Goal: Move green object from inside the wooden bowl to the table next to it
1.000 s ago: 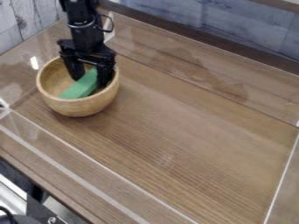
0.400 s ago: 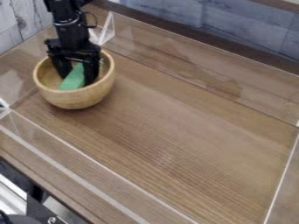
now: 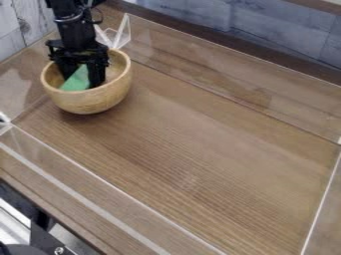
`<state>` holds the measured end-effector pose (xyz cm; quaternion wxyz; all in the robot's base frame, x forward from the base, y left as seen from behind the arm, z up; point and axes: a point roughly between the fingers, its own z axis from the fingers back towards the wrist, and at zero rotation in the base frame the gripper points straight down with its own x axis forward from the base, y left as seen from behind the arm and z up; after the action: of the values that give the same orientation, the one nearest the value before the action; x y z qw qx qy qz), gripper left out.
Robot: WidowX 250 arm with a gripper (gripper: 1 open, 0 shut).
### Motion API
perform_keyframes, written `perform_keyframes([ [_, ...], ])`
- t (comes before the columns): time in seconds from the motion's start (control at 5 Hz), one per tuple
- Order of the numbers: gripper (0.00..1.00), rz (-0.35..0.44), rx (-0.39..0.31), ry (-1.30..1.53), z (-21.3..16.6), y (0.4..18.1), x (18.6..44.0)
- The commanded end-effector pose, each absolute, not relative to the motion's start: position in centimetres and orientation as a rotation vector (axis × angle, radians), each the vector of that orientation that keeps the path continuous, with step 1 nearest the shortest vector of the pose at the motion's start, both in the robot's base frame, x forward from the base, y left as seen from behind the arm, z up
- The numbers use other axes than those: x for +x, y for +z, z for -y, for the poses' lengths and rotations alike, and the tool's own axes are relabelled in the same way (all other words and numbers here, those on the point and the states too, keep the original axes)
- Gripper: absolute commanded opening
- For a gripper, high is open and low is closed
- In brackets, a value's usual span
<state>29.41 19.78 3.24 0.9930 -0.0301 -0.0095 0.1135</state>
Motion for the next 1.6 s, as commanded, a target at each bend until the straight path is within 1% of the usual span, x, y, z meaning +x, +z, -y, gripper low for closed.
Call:
perform_keyframes([
  [0.0,0.0,0.069,-0.035,0.25,-21.1,4.7,29.9],
  [0.2,0.0,0.067,-0.044,0.253,-20.5,4.5,30.2],
  [0.6,0.0,0.059,-0.061,0.143,-20.6,5.3,30.6],
  [1.0,0.0,0.111,-0.117,0.099,-20.5,10.2,30.8],
  [1.2,0.0,0.144,-0.144,0.08,-20.5,13.1,30.9],
  [1.4,0.0,0.17,-0.177,0.057,-19.6,14.9,30.6],
])
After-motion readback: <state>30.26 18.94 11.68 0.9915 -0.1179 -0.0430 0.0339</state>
